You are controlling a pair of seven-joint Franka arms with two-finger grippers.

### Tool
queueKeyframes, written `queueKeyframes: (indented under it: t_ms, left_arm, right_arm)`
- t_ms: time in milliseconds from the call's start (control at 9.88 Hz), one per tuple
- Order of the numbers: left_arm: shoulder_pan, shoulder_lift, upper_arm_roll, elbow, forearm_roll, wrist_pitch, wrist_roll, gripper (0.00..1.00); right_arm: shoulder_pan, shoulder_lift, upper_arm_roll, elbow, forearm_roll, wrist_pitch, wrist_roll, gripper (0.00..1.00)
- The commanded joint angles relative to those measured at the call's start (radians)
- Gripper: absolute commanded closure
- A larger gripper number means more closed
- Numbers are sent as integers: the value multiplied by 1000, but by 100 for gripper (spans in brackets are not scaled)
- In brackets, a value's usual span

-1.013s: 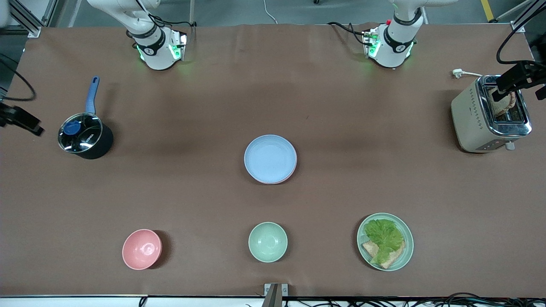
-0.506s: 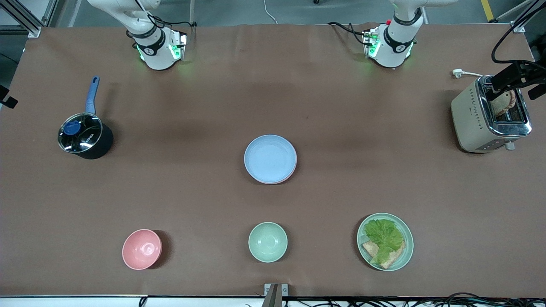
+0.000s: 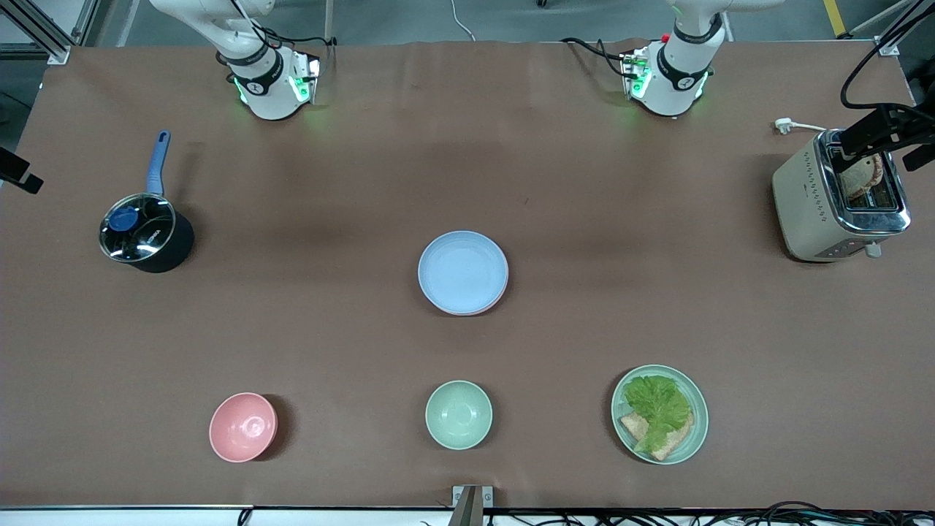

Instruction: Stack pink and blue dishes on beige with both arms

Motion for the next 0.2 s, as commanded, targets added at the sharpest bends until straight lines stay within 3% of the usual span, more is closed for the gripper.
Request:
queueKeyframes:
  t_ms: [0,101]
  left_arm:
    - [-4,-18,-4,-52,13,-1,9,0]
    - [-4,-18,-4,-52,15,-1,9,0]
  right_arm:
    - [-22,-1,16,8,16,-5,-15,0]
    - [-22,-1,16,8,16,-5,-15,0]
